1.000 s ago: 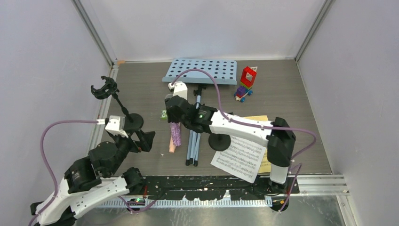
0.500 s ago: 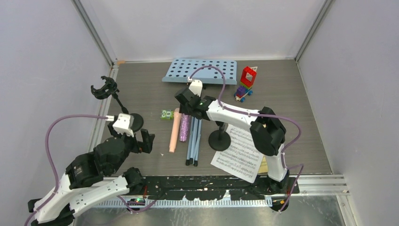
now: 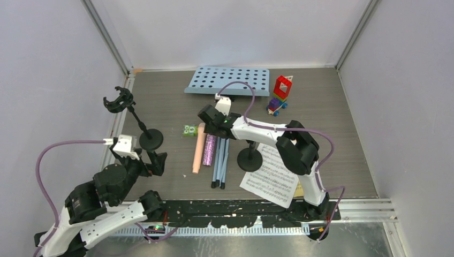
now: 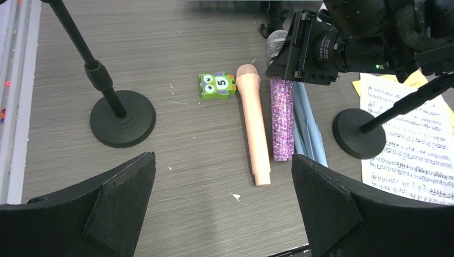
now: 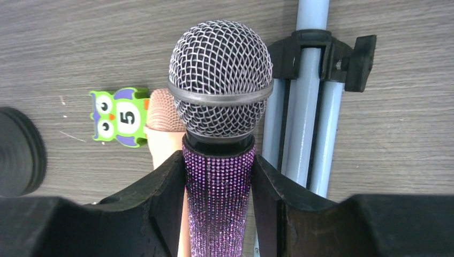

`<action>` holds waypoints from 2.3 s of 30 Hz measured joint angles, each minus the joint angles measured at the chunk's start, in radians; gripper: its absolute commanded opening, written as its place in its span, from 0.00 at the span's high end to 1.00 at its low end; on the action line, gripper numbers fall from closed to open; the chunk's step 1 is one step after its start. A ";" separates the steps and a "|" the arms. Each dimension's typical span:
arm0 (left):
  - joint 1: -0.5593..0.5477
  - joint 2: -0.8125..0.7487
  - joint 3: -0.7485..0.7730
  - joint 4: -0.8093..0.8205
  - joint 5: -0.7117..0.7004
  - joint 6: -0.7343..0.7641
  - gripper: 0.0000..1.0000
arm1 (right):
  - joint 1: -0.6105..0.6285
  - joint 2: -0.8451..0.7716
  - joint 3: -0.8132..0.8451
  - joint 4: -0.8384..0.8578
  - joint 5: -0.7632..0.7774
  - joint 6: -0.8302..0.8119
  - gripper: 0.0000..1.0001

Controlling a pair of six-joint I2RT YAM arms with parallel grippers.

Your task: Pack up the instrument practice props

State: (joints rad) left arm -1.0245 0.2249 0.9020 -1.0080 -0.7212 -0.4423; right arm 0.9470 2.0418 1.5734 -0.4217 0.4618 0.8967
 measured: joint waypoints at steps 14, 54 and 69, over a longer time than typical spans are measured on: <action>0.000 0.078 0.000 -0.004 0.010 0.001 0.00 | 0.005 0.079 -0.011 0.002 -0.030 0.016 0.42; 0.000 0.284 -0.003 0.016 0.116 0.006 0.00 | -0.673 -0.631 -0.116 -0.370 -0.399 -0.278 0.00; 0.000 0.336 0.013 -0.020 0.107 -0.124 0.00 | -0.744 -1.203 -0.368 -0.571 -0.280 -0.292 0.00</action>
State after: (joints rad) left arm -1.0245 0.5606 0.9150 -1.0279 -0.6144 -0.5663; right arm 0.2031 0.8387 1.2057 -0.9928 0.1818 0.6044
